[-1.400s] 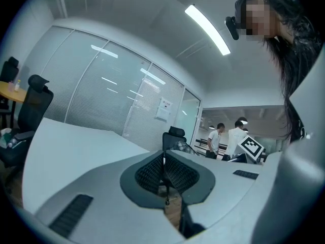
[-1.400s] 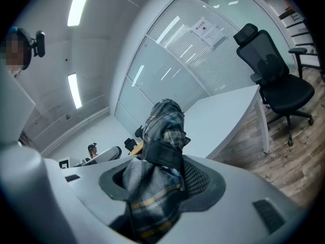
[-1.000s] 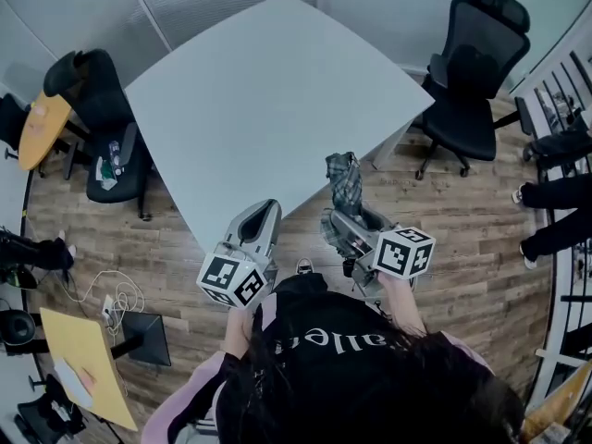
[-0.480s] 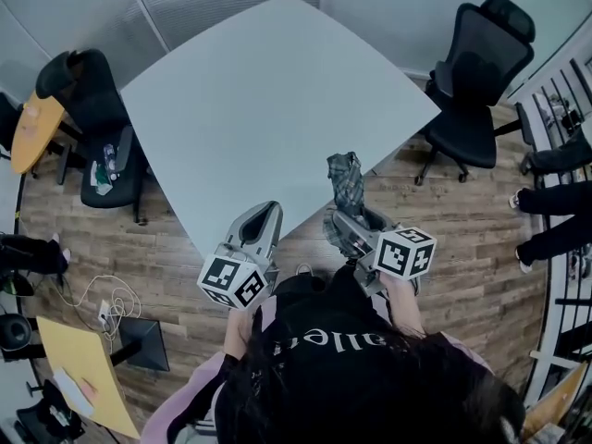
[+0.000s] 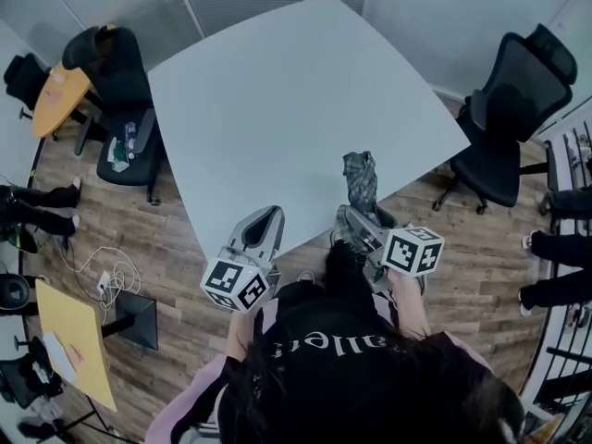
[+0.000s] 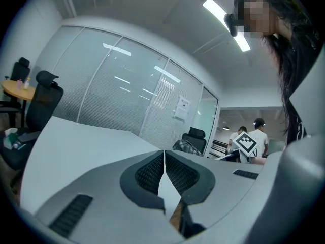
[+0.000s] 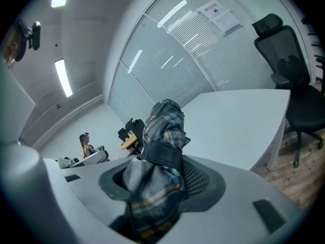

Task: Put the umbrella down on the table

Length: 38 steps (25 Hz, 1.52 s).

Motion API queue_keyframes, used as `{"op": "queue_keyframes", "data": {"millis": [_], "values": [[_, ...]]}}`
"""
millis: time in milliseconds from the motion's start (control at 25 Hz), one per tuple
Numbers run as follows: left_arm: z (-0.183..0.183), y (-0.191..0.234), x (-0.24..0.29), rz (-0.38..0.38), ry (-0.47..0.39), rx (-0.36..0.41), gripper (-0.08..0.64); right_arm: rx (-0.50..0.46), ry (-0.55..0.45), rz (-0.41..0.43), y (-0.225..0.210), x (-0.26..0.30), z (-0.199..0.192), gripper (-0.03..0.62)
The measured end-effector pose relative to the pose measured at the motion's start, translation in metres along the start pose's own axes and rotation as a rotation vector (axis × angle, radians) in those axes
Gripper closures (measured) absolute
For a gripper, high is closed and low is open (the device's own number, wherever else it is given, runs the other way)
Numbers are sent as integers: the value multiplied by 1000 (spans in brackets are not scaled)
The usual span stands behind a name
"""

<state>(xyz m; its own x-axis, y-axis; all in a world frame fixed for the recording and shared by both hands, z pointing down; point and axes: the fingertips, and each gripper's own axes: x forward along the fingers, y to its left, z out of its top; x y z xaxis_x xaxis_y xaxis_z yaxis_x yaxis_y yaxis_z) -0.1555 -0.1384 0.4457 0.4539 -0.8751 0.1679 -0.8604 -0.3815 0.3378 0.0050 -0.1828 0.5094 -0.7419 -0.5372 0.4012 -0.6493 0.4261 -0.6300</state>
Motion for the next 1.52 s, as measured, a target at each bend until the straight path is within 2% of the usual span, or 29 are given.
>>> {"op": "queue_keyframes", "data": {"millis": [320,640,1000,1200,1360,1520], "values": [[21,19,55,151,-54,-17,532,-72,109,84,-43,44,56,365],[26,19,91,229,-45,3,532,-118,199,132,-81,92,90,365],[43,34,101,326,-76,34,532,-191,299,143,-113,190,117,365],[41,38,106,366,-82,25,532,-212,352,154,-131,251,121,365],[37,41,106,398,-70,8,532,-240,386,133,-142,296,123,365],[30,48,102,425,-52,-10,532,-327,435,88,-153,330,119,364]]}}
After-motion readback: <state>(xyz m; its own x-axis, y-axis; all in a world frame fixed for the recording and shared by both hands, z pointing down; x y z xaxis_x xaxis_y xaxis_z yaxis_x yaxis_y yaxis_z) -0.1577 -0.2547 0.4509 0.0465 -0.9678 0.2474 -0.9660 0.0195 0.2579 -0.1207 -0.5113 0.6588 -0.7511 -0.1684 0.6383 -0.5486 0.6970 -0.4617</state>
